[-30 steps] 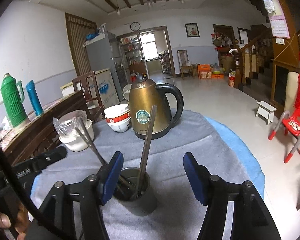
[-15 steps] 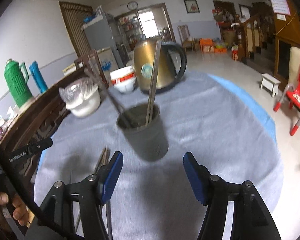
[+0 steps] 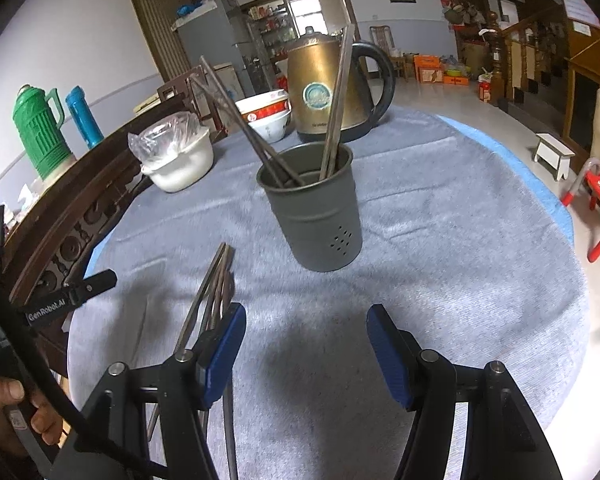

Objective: Organize utensils
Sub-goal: 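Close the right tool on a chopstick while the left tool grasps another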

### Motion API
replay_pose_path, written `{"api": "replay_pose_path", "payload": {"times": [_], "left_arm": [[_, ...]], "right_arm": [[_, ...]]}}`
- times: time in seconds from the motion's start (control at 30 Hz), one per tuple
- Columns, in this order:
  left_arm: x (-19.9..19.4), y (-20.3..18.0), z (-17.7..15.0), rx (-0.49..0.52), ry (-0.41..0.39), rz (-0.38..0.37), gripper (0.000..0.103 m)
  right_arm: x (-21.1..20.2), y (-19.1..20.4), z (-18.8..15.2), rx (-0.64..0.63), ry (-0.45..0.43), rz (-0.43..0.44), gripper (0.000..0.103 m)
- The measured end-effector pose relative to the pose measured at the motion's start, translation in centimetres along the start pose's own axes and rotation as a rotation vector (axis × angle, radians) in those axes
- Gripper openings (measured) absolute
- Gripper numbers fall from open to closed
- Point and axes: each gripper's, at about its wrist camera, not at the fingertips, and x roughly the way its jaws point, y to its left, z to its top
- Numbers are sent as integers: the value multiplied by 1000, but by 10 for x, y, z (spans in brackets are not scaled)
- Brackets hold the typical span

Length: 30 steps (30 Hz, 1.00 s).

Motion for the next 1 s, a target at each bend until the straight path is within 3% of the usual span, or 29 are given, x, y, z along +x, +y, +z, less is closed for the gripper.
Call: {"api": "replay_pose_path", "payload": {"times": [0.17,0.3,0.37,0.43,0.5,0.77,1.0], "left_arm": [[14,12,-19,-26,63,14,55],[20,18,-30,-44,98,19,55],[21,20,-34,-48,105,17,55],[22,21,-35,-49,113,14,55],[22,21,-37,-48,117,11,55],[24,20,-38,-39,127,-9,55],[27,19,-36,-34,140,-13,55]], "right_arm": [[12,8,-2,-42,66,23,66],[31,22,-2,-95,176,69,66],[40,31,-3,-119,221,94,61],[48,38,-3,-138,260,109,46],[57,45,-4,-147,306,117,38],[86,67,0,-212,397,109,37],[114,74,0,-213,468,107,10]]}}
